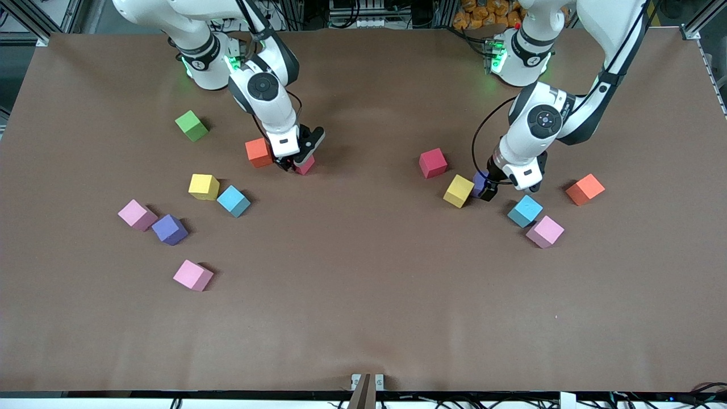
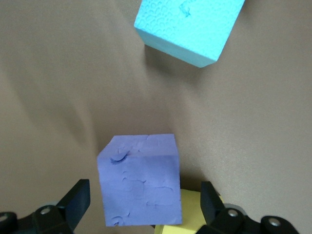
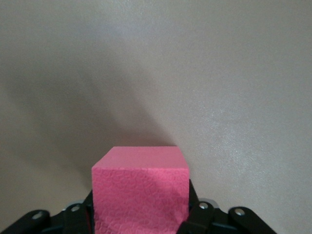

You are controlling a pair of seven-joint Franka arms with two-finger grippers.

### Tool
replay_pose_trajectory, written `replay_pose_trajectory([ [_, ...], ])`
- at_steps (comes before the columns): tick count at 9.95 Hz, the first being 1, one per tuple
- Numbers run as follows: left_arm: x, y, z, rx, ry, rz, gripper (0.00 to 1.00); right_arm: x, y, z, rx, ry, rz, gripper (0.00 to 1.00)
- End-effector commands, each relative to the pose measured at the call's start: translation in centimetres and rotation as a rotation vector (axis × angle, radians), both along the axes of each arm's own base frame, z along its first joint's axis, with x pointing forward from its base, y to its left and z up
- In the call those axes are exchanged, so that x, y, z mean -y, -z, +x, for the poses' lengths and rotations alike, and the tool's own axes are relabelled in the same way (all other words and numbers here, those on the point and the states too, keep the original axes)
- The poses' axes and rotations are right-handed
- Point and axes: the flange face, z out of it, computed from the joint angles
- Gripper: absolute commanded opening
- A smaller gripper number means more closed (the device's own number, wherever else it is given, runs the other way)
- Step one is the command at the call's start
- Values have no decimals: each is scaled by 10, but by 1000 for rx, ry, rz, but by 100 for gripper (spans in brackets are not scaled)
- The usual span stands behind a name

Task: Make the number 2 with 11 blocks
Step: 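Grasp the red cube with the right gripper while the left gripper grasps purple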

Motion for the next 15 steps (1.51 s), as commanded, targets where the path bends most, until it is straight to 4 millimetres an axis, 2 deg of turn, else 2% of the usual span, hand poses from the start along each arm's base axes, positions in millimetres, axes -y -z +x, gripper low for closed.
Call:
replay_pose_trajectory([
  [1,0,8,-5,14,5,11,100,3,-24,2,14,-12,6,45],
  [3,1,22,-10,-6,47,25,100,25,-59,20,1,-2,-12,45],
  [4,3,28,-12,-10,56,37,100,48,-70,37,1,0,-17,45],
  [5,3,33,-14,-7,60,56,100,72,-75,58,10,26,-12,45],
  [7,-5,42,-9,6,47,82,100,99,-85,83,33,61,-3,43],
  [9,-8,39,-2,25,18,90,100,109,-91,92,40,88,0,43],
  [11,-7,38,-2,28,17,91,100,110,-105,93,42,95,2,43],
  [15,0,36,-3,31,2,91,100,102,-113,95,63,84,18,44],
])
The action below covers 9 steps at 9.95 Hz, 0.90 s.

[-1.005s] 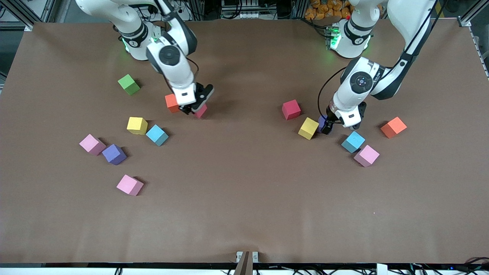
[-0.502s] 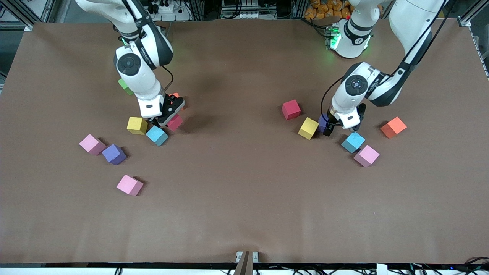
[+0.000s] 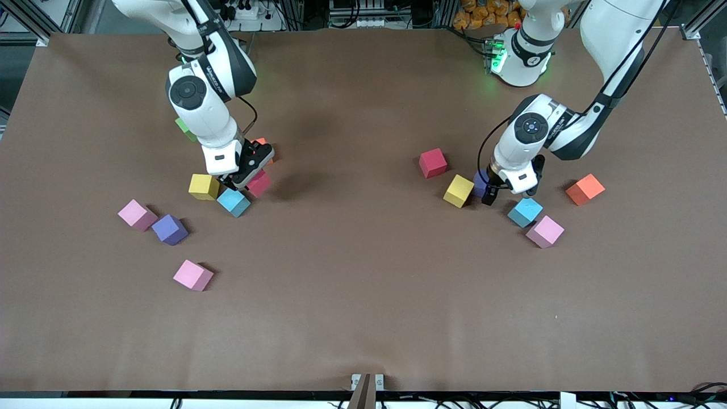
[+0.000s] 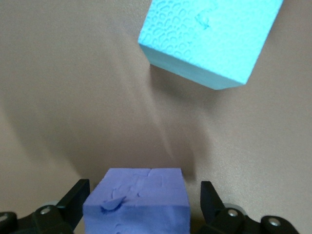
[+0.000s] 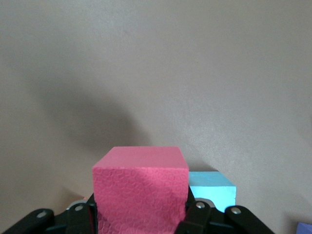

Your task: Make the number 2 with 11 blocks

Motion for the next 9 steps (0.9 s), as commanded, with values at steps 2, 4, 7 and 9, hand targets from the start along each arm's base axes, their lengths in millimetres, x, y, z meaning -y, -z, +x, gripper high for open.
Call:
replay_pose_trajectory([
  [2,4,-2,1,20,-3,5,100,0,-10,-2,9,-1,5,44],
  [4,4,-6,2,26,1,11,100,-3,-8,-3,10,1,6,44],
  [7,5,-9,2,31,2,14,100,-20,-8,-10,23,-29,15,44],
  [9,16,-9,-4,16,30,33,21,-22,-7,-10,20,-32,14,44],
])
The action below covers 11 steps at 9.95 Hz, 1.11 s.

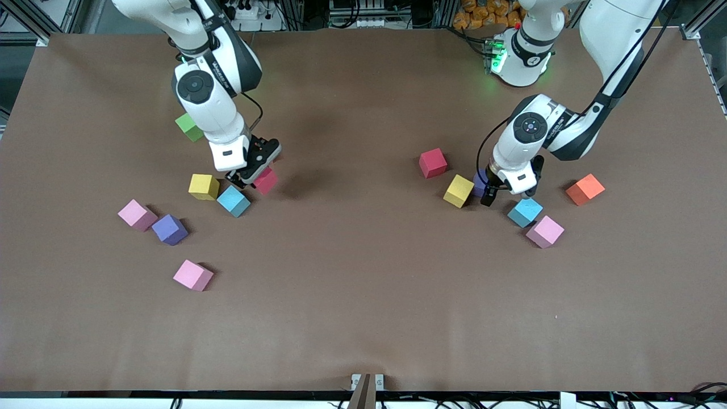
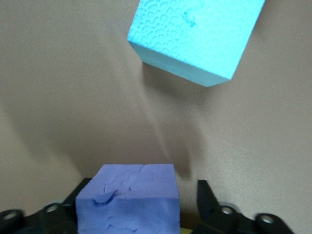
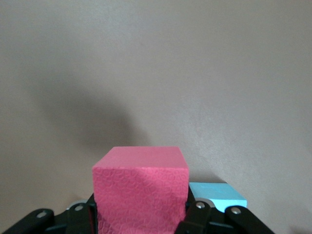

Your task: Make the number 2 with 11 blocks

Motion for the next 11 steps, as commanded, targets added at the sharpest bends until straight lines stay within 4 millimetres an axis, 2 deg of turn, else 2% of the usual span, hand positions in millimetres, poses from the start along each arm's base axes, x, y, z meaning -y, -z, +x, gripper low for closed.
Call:
replay_pose_trajectory([
  [1,11,-7,-6,1,18,47,0,-2,-4,-2,6,6,6,44],
  [3,17,-30,9,-10,3,108,0,-2,-4,-2,8,5,6,44],
  [5,36,-73,32,-72,-45,161,0,-5,-4,-3,8,-1,7,44],
  [6,48,-88,36,-90,-58,157,0,-9,-4,-6,6,-11,6,44],
  [8,88,-109,19,-103,-62,98,0,-12,-3,-8,6,-18,6,44],
  [10,150,-132,-8,-105,-108,21,0,-13,-2,-8,4,-20,4,44],
  [11,182,-142,-29,-99,-125,0,0,-13,-4,-10,3,-24,3,44],
])
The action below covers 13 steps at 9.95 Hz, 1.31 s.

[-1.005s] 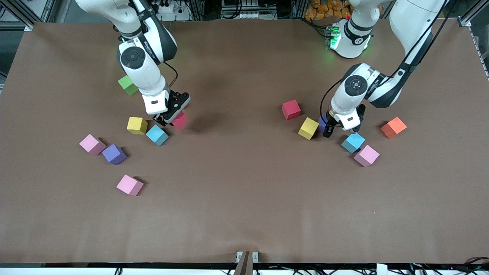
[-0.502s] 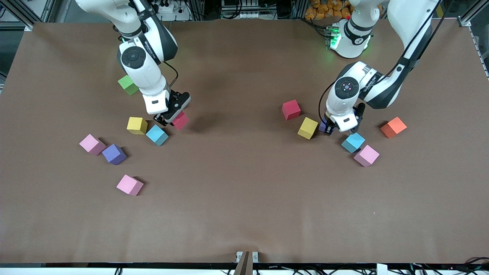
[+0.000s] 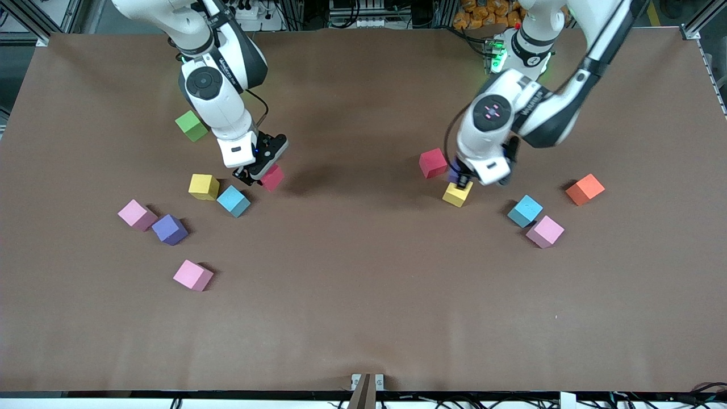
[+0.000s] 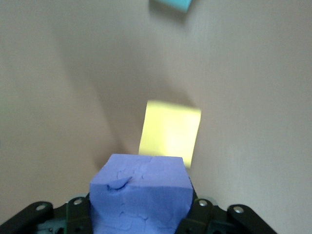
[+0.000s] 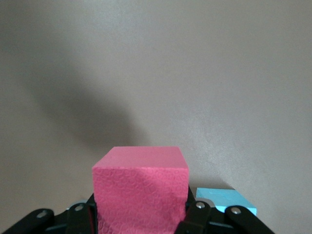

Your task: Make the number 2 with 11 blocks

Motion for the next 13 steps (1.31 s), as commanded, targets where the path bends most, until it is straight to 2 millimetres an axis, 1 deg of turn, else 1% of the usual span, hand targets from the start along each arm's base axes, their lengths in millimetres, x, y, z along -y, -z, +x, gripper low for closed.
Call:
replay_pose_trajectory([
  [1,70,-22,-44,-7,-50,-51,0,4,-4,-1,1,1,0,44],
  [2,106,-26,-69,-17,-68,-68,0,13,-4,4,-3,4,-5,44],
  [3,145,-26,-97,-35,-87,-105,0,39,-2,15,-14,12,-16,44],
  [4,176,-18,-122,-63,-124,-126,0,49,-1,19,-12,-31,-23,44],
  [5,199,-7,-136,-76,-150,-123,0,60,-1,23,-13,-50,-27,44],
  [6,222,11,-151,-85,-175,-101,0,67,0,23,-32,-76,-37,44],
  [7,242,37,-164,-73,-201,-64,0,71,1,24,-33,-99,-41,44],
  [8,254,65,-171,-58,-244,-21,0,70,1,24,-36,-111,-43,44],
  [9,260,83,-178,-41,-280,-2,0,70,2,25,-31,-146,-45,45],
  [10,262,90,-194,-38,-293,12,0,69,2,26,-20,-196,-47,45],
  [11,257,94,-202,-37,-286,24,0,70,2,26,-20,-213,-49,45],
  [13,250,97,-196,-36,-312,30,0,67,1,26,-19,-219,-48,45],
])
